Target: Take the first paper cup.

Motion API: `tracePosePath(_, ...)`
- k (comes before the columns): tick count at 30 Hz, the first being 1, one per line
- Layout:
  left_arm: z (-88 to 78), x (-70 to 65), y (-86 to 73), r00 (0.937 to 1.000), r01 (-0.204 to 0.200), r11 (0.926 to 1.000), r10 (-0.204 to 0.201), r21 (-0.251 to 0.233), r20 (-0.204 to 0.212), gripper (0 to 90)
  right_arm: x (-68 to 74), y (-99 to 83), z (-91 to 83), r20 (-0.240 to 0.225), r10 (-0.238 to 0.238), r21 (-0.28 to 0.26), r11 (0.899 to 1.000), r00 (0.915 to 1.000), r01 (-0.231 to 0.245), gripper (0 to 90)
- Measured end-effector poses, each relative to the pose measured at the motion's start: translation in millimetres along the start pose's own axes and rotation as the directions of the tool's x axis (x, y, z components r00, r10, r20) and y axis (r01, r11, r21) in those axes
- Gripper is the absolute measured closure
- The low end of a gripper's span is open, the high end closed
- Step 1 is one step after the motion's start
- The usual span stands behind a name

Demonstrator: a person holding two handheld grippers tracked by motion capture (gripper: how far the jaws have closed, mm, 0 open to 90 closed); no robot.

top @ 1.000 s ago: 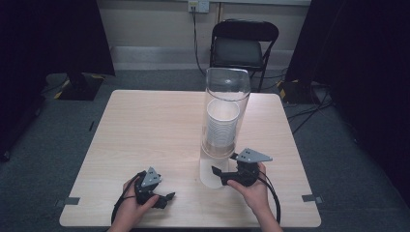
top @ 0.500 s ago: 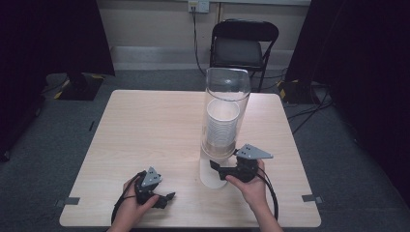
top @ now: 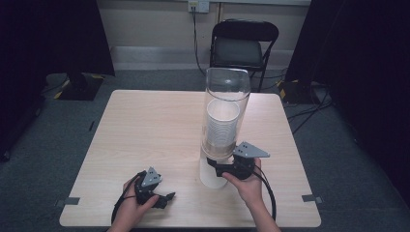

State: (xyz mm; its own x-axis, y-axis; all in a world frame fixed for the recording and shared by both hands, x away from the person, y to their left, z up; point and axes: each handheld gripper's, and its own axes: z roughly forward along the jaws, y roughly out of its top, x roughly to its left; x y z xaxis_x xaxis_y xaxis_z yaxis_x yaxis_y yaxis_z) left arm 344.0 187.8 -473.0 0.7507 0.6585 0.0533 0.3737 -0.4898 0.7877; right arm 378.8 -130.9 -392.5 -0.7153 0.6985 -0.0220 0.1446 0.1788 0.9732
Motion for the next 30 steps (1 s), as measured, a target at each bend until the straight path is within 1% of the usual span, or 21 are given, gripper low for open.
tracePosePath(1,-0.1,0.1,0.0,1.0,-0.002,1.0,0.002,0.001,0.0,13.3,-0.1,0.4,0.7,-0.003,0.004,-0.012,1.0,1.0,-0.004,19.9)
tracePosePath(3,-0.1,0.1,0.0,1.0,-0.002,1.0,0.002,0.001,0.0,13.3,0.0,1.9,1.7,-0.006,-0.003,-0.029,1.0,1.0,0.002,21.3)
tracePosePath(4,-0.1,0.1,0.0,1.0,-0.002,1.0,0.002,0.001,0.0,13.3,1.0,2.9,1.8,-0.005,0.003,-0.034,0.999,1.0,-0.003,22.0)
tracePosePath(7,-0.1,0.1,0.0,1.0,-0.002,1.0,0.002,0.001,0.0,13.3,1.6,4.6,3.5,-0.016,0.0,-0.046,0.999,0.9999,0.0,24.4)
tracePosePath(9,-0.1,0.1,0.0,1.0,-0.002,1.0,0.002,0.001,0.0,13.3,1.8,4.8,3.6,-0.011,-0.003,-0.043,0.999,0.9999,0.002,24.6)
tracePosePath(10,-0.1,0.1,0.0,1.0,-0.002,1.0,0.002,0.001,0.0,13.3,2.0,4.9,3.7,-0.009,-0.006,-0.05,0.999,0.9999,0.005,24.9)
tracePosePath(13,-0.1,0.1,0.0,1.0,-0.002,1.0,0.002,0.001,0.0,13.3,0.4,4.2,3.9,-0.008,0.0,-0.061,0.998,1.0,-0.001,30.7)
tracePosePath(18,-0.1,0.0,0.0,1.0,-0.002,1.0,0.002,0.001,0.0,13.3,0.0,2.3,3.1,-0.008,-0.01,-0.062,0.998,0.9999,0.01,32.4)
tracePosePath(20,-0.1,0.1,0.0,1.0,-0.002,1.0,0.002,0.001,0.0,13.3,0.4,1.8,3.3,-0.003,-0.019,-0.066,0.998,0.9998,0.019,32.6)
tracePosePath(21,0.0,0.0,0.0,1.0,-0.002,1.0,0.002,0.001,-0.001,13.3,2.0,-1.0,3.9,0.011,-0.03,-0.086,0.996,0.9995,0.031,32.9)
tracePosePath(22,-0.1,0.0,0.0,1.0,-0.002,1.0,0.002,0.001,-0.001,13.3,2.0,-1.0,3.9,0.011,-0.03,-0.086,0.996,0.9995,0.031,32.9)
tracePosePath(24,0.0,-0.1,-0.1,1.0,-0.002,1.0,0.002,0.0,-0.002,13.4,3.8,-4.5,4.1,0.032,-0.042,-0.103,0.994,0.9986,0.045,33.3)
tracePosePath(25,0.0,-0.1,-0.1,1.0,-0.002,1.0,0.002,0.0,-0.002,13.3,3.4,-5.9,4.6,0.029,-0.046,-0.112,0.992,0.9985,0.049,33.4)
tracePosePath(28,0.0,-0.1,-0.1,1.0,-0.002,1.0,0.002,0.0,-0.002,13.3,3.4,-5.5,4.6,0.032,-0.051,-0.105,0.993,0.9982,0.054,33.5)
tracePosePath(30,0.0,-0.2,-0.1,1.0,-0.002,1.0,0.002,0.0,-0.003,13.3,2.7,-4.7,4.1,0.023,-0.057,-0.093,0.994,0.9981,0.059,33.6)
